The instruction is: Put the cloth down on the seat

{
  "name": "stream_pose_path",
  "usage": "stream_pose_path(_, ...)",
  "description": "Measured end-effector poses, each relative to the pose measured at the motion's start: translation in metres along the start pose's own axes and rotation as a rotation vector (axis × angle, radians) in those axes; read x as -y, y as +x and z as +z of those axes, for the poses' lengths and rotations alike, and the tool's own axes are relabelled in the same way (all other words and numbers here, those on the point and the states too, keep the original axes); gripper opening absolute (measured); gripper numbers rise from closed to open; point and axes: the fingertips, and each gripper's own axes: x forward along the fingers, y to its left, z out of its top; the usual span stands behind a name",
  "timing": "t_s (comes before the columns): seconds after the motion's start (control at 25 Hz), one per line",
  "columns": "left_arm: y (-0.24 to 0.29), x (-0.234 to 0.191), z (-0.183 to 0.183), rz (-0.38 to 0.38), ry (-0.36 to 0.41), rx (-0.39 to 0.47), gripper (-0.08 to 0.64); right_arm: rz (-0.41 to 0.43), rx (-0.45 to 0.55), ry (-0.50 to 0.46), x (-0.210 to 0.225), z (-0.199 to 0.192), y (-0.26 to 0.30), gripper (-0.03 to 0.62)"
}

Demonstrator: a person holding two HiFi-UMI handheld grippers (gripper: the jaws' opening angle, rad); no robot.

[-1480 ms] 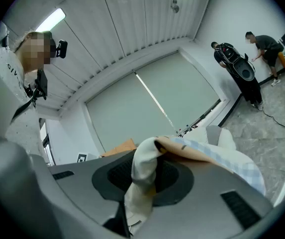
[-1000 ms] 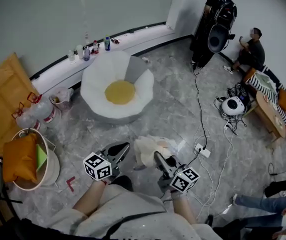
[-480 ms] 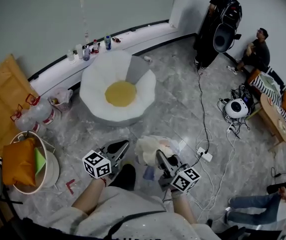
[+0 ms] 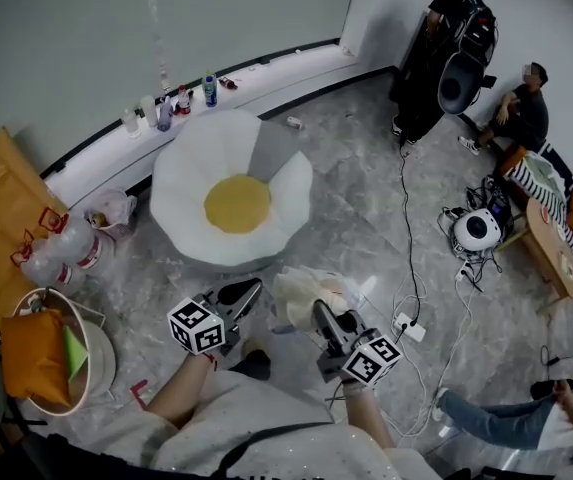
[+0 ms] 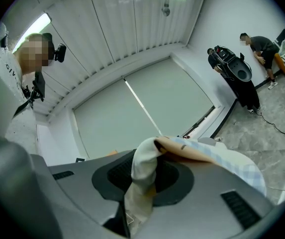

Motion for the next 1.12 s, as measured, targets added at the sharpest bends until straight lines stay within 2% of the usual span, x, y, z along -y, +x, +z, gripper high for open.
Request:
stream_pose_path(0.4, 0.075, -0.104, 0.037, -0.012, 0.006, -0.012, 0.014, 0.026, 0.011, -0.026, 0.072, 0.041, 0.103, 0.086)
stream_pose_path(0.68, 0.105, -0.141, 0.055, 0.001, 0.010, -0.007, 0.014, 0.051, 0.004, -0.013, 0.103, 0.059, 0.158, 0.086)
stream_pose_path(0.88, 0.113, -0.170, 0.066, 0.059, -0.003, 0.006, 0.014, 0.062, 0.011, 0.038, 0.124, 0.070, 0.196, 0.086)
stream_pose_path(1.12, 0.137, -0.214, 0.079, 0.153, -0.004, 0.031, 0.014, 0.167, -0.064, 0.035, 0.156, 0.075, 0.243, 0.086)
